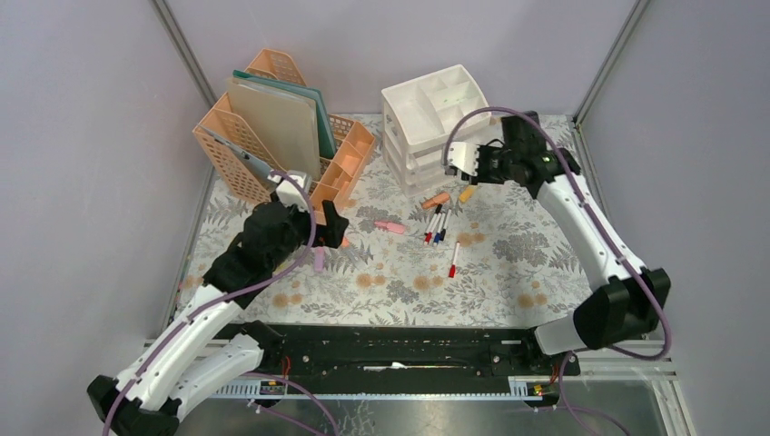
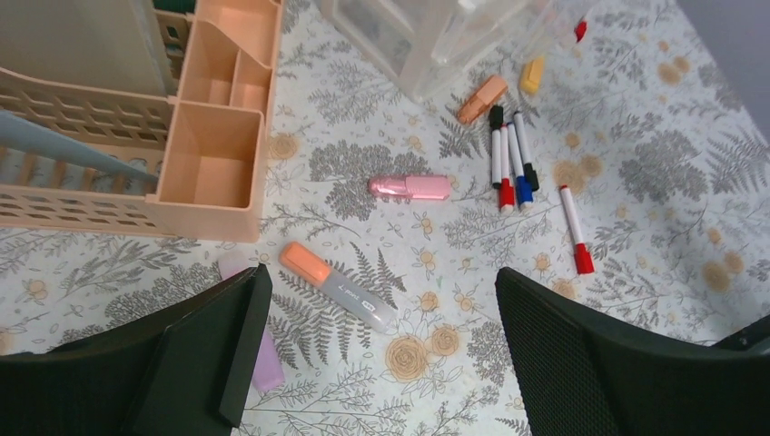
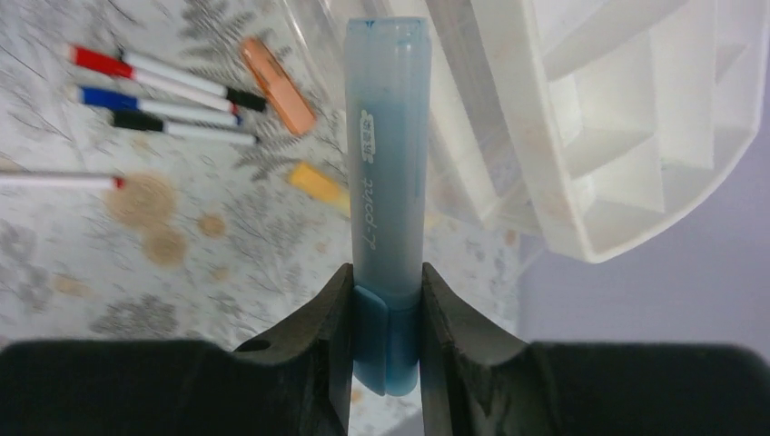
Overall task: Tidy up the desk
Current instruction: Pick up the stationery from the center of the board, then place the stationery in the drawer.
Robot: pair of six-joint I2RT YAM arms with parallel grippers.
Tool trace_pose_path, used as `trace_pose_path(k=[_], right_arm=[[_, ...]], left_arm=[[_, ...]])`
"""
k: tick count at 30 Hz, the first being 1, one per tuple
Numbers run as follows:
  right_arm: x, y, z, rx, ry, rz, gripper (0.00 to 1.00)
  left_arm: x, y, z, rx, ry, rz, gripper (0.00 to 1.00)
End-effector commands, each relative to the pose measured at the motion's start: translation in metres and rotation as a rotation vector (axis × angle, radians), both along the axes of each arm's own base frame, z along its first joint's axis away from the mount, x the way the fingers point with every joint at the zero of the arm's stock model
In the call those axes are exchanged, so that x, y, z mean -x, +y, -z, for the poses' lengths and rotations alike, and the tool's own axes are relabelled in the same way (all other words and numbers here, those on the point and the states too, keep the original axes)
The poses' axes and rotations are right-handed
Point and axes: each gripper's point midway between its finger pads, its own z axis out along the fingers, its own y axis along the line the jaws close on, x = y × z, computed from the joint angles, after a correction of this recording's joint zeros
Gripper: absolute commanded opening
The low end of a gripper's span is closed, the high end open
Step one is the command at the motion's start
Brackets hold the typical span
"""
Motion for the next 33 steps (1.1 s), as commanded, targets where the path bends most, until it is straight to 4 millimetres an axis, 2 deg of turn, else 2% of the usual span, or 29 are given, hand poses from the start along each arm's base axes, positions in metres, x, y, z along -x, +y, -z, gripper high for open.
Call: trace_pose_path(k=[1,8,13,20,26,29,33], right_arm=[[-0.038,-0.019,-0.021,0.342,-0.180,-0.051,0.00],[-0.095,-0.006,-0.042,0.522,-0.298,-0.015,0.00],[-0.114,0.006,-0.034,0.571,-0.314,-0.012,0.00],[-0.108,0.018,-0.017,0.582,-0.297,-0.037,0.00],[-0.101,0.021,-0.011,0.572,-0.283,-0.049,0.01],[-0.100,0.022,-0.005,0.573,-0.270,-0.050,0.12],[-0.104,0.023,-0.003,0.555,-0.264,-0.023,0.33]], left_arm=[[-0.002,0.016,-0.022,0.021,-0.092,-0.053,0.99],[-0.003,0.024,-0.026,0.021,-0.106,-0.077,0.99],[-0.003,0.029,-0.028,0.018,-0.116,-0.095,0.99],[-0.004,0.032,-0.028,0.021,-0.117,-0.102,0.99],[-0.005,0.032,-0.029,0.025,-0.114,-0.098,0.99],[-0.005,0.032,-0.029,0.026,-0.115,-0.098,0.99],[-0.005,0.032,-0.028,0.024,-0.112,-0.100,0.99]])
